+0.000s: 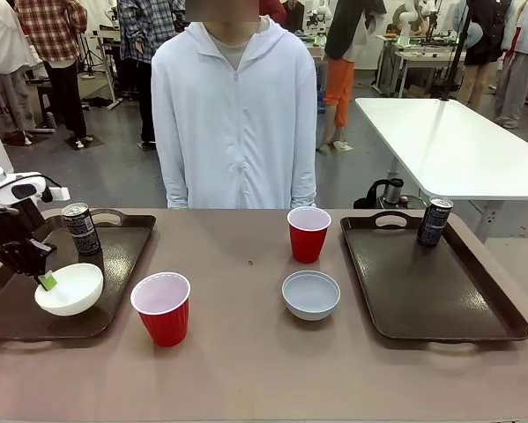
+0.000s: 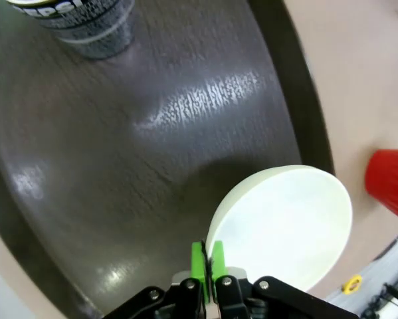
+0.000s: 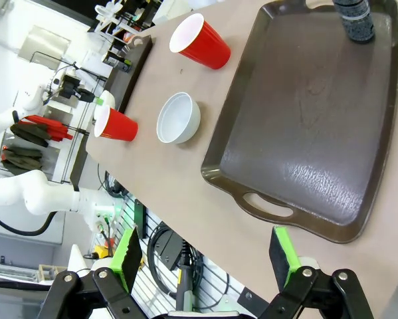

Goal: Prepare tableware on both trays.
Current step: Pick up a Picnic Bowl from the table and place it on a Handle tray.

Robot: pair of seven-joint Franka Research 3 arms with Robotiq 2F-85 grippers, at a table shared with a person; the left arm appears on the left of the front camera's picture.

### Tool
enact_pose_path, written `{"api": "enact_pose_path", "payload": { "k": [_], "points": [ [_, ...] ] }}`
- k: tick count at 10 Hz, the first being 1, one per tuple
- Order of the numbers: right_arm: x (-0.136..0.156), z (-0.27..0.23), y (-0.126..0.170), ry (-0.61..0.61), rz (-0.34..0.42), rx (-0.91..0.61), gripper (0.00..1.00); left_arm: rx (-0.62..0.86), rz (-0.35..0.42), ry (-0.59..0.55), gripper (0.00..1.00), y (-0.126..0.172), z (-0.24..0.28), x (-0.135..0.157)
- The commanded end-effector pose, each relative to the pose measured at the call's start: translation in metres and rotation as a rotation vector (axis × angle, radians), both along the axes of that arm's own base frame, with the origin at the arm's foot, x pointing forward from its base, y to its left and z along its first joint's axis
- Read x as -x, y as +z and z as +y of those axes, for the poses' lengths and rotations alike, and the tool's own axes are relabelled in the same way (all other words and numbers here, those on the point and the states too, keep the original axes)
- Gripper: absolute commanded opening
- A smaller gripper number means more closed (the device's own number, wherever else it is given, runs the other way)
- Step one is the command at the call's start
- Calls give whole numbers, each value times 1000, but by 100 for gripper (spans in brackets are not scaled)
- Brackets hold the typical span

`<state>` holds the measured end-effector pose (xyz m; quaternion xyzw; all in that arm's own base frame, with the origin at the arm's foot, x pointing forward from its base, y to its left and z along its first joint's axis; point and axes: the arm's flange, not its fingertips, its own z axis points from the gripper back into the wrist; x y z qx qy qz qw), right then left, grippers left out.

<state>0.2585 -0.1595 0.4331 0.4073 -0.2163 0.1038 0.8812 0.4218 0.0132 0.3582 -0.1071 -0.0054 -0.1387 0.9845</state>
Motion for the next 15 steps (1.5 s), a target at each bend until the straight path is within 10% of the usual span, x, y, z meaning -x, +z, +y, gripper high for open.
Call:
{"api": "enact_pose_path", "payload": {
  "k": [1,2,3,4,6,7,12,15],
  "points": [
    [-2,0,0,6,-19,-20,100,-6,-18,5,4,0,0,-9],
    [-2,0,0,6,-19,-20,100,-9,-20,8,51,1,0,-11],
    [-2,0,0,6,-19,-20,100,-15,-27,9,64,3,0,-9],
    [-2,0,0,6,-19,-20,100,-18,-30,9,100,9,0,-6],
    [-2,0,0,6,-19,-20,100,-4,2,5,100,29,4,8],
    [-2,0,0,6,-19,-20,100,-6,3,17,46,40,8,16],
    [-2,0,0,6,-19,-20,100,-76,-15,81,95,79,21,41],
    [-2,0,0,6,-19,-20,100,-54,-24,70,100,82,23,37]
  ]
}}
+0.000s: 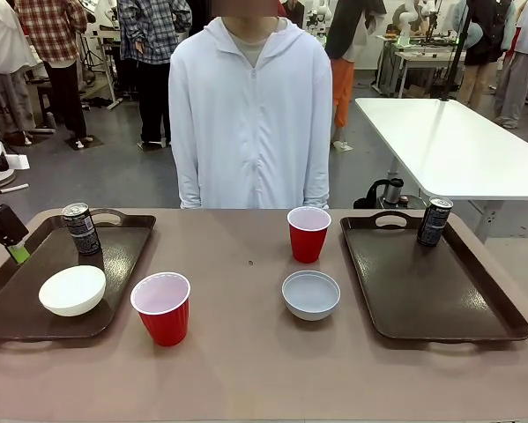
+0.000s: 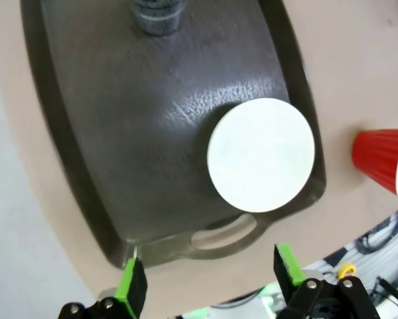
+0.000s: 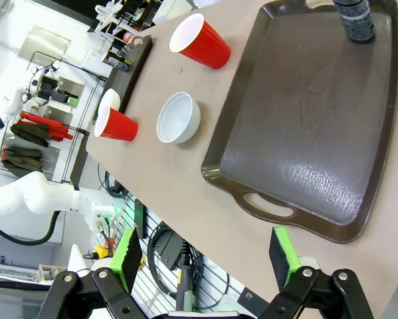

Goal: Prepare tableware on both trays.
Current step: Pick up a Picnic Bowl from the table and place it on a Handle tray.

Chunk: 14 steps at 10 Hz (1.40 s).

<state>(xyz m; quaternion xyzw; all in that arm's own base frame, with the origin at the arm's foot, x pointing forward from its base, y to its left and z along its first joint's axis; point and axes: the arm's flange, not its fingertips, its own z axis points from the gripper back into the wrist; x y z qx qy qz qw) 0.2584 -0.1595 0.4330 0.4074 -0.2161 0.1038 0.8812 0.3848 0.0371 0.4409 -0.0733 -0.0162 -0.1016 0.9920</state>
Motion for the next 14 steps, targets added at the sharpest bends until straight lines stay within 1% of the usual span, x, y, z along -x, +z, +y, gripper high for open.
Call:
{"api": "enact_pose_path", "payload": {
  "k": [1,4,5,6,7,8,9,10,11,12,13,14],
  "points": [
    [-2,0,0,6,-20,-20,100,11,-2,-8,100,0,0,0],
    [-2,0,0,6,-20,-20,100,11,-2,-8,100,0,0,0],
    [-2,0,0,6,-20,-20,100,2,0,-1,98,0,-1,0],
    [0,0,0,0,0,0,100,119,19,-115,100,-1,16,-8],
    [3,7,26,3,-27,27,100,264,14,-195,100,2,31,-10],
    [4,22,50,34,-42,60,100,371,-15,-275,100,5,44,-6],
    [0,37,72,38,-13,89,100,483,-22,-317,100,10,63,-4],
    [-4,55,94,42,4,125,100,594,-35,-324,100,17,88,-1],
    [-11,79,114,54,37,160,100,682,-44,-330,100,24,119,4],
    [-20,102,124,61,78,207,100,740,-71,-307,100,31,148,10],
    [-29,125,128,75,120,246,100,784,-105,-237,100,37,180,13],
    [-39,149,129,83,146,302,100,834,-121,-139,100,38,211,15]
  ]
}}
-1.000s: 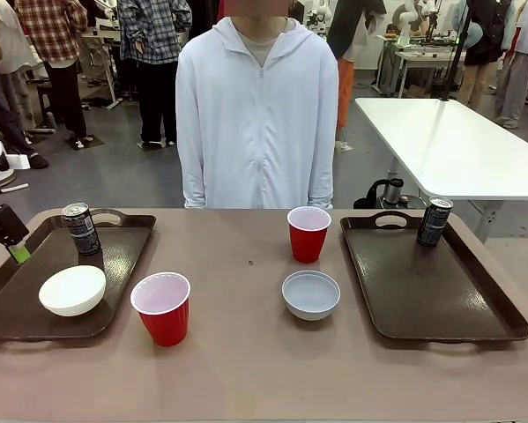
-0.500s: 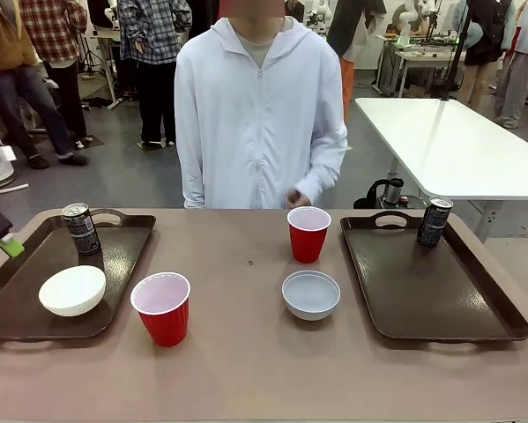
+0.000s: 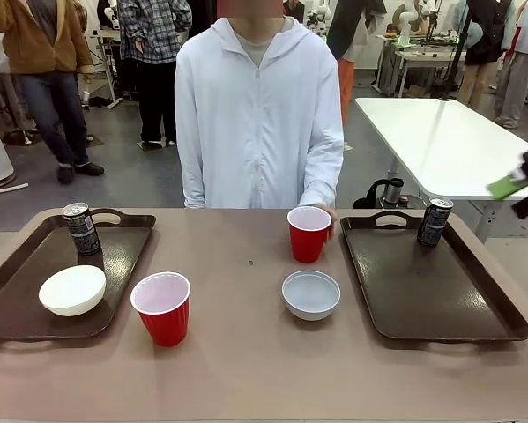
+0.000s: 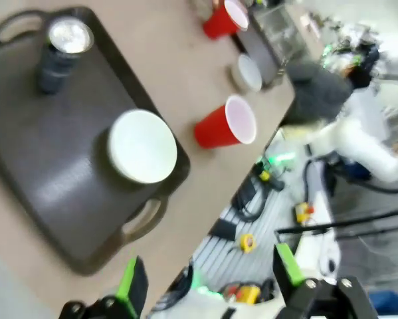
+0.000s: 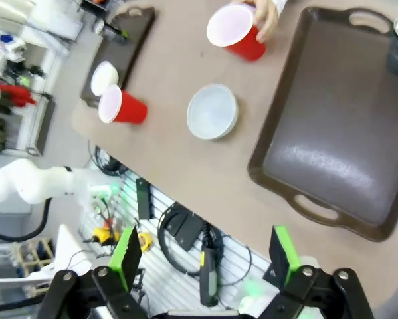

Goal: Prepare tableware on both trays.
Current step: Pick up a Picnic Bowl from the table and place it on a Handle tray.

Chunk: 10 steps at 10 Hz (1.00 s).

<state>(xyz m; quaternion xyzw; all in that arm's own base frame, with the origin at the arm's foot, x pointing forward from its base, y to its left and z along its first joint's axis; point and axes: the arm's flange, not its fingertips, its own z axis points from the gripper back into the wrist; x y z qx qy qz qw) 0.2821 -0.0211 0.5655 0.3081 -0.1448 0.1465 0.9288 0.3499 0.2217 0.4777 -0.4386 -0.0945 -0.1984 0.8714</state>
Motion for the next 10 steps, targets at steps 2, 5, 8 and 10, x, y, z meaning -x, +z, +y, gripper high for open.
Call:
{"api": "enact_pose_path", "payload": {
  "k": [2,5,8,10],
  "points": [
    [-35,60,-8,2,88,196,100,151,87,265,100,-12,77,-25],
    [-54,112,-26,-13,87,333,100,203,182,433,100,-38,106,-42],
    [-62,143,-45,-60,45,410,100,137,245,434,100,-51,113,-58],
    [-62,152,-60,-112,28,442,100,173,230,426,100,-58,107,-56]
  ]
}}
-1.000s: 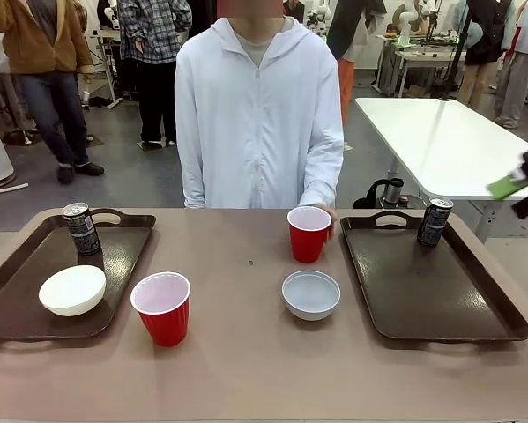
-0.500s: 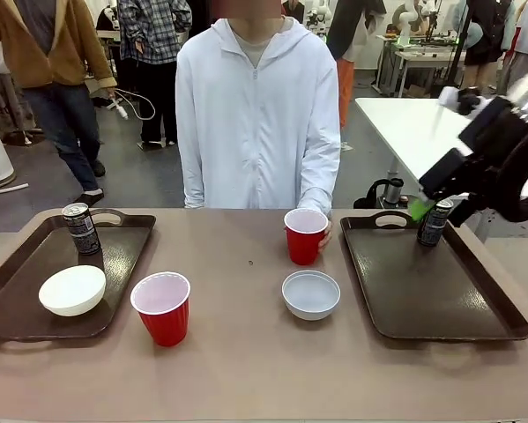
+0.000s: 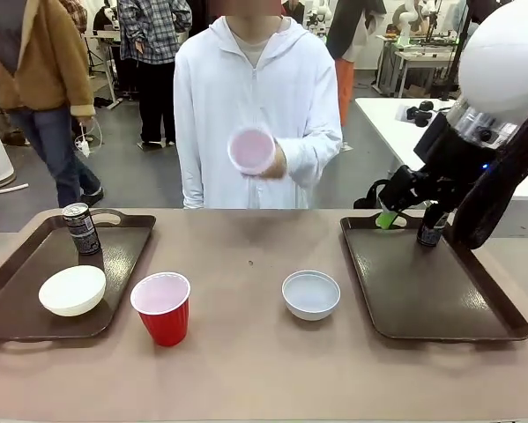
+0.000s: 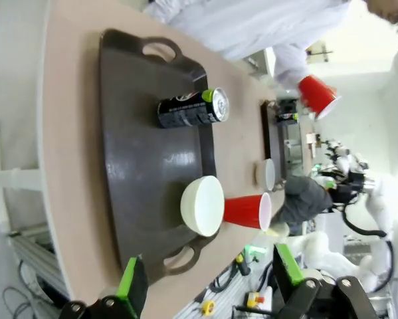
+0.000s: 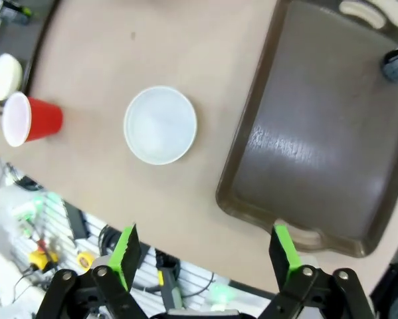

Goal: Prepare tableware on both trays.
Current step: Pick up a Picnic Bowl from the table and place it on a Handle tray.

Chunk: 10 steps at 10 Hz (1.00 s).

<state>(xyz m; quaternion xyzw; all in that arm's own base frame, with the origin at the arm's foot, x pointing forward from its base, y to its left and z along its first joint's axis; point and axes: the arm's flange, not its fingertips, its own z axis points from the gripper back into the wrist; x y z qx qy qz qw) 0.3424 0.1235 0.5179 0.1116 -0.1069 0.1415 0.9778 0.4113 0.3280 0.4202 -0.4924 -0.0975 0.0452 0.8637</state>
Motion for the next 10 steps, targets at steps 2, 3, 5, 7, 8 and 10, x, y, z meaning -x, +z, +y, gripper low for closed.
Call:
{"api": "enact_pose_path", "payload": {
  "k": [2,3,5,7,8,10],
  "points": [
    [5,23,-16,66,17,-83,100,22,-5,10,100,-1,1,5],
    [-1,4,-7,-17,-11,13,100,22,-5,10,100,-1,1,5],
    [-1,4,-7,-17,-11,13,100,22,-5,10,100,-1,1,5],
    [-5,18,-21,-48,-53,-17,100,22,-5,10,100,-1,1,5],
    [-18,39,-37,-52,-65,-8,100,22,-5,10,100,-1,1,5],
    [-9,59,-49,-12,-15,9,100,22,-5,10,100,-1,1,5]
  ]
}}
